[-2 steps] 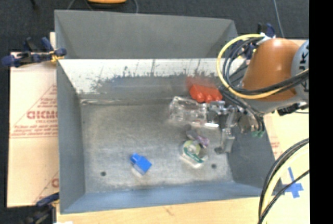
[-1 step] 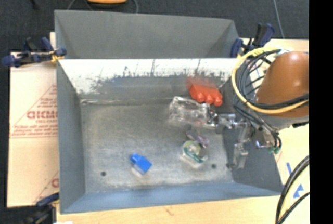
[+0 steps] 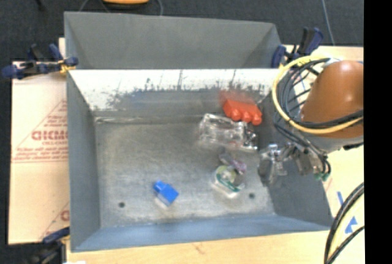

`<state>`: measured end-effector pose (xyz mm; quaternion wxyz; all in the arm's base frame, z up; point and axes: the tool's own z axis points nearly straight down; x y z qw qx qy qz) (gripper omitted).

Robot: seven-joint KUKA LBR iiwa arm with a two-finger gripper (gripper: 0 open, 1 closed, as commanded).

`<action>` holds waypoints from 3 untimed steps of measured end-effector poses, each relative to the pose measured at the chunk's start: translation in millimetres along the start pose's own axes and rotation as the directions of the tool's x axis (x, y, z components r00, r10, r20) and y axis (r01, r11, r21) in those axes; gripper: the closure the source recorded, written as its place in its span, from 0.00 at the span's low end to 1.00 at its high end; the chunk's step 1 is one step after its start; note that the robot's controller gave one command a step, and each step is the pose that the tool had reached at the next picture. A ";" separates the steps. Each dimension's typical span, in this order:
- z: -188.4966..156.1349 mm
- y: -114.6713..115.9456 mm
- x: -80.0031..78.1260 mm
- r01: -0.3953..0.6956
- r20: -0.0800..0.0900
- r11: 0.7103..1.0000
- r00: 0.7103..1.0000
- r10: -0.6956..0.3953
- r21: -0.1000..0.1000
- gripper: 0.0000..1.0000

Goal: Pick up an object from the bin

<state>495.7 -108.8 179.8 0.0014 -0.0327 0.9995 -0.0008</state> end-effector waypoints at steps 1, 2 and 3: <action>0.0 0.1 0.0 0.001 0.000 1.000 1.000 -0.001 0.000 0.00; 99.7 20.9 -52.9 0.058 -0.002 0.998 0.998 -0.058 -0.002 0.00; 95.4 19.5 -53.2 0.058 0.002 0.998 0.998 -0.058 0.001 1.00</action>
Offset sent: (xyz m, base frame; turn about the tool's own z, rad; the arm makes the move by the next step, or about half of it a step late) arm 0.0000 0.0000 0.0000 0.0000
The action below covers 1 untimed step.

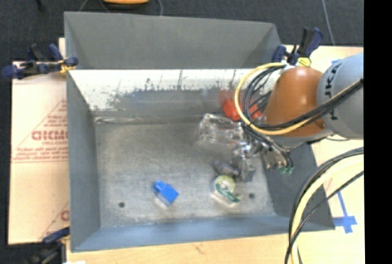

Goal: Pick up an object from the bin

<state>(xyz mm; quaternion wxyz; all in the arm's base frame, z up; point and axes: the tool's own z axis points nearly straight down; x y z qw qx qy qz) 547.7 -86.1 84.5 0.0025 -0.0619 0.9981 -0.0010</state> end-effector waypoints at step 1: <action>-136.8 -11.9 17.2 0.003 0.005 1.000 1.000 -0.003 0.002 1.00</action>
Offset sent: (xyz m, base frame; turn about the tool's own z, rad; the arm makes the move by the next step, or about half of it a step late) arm -0.0183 -0.0118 0.1311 -0.0063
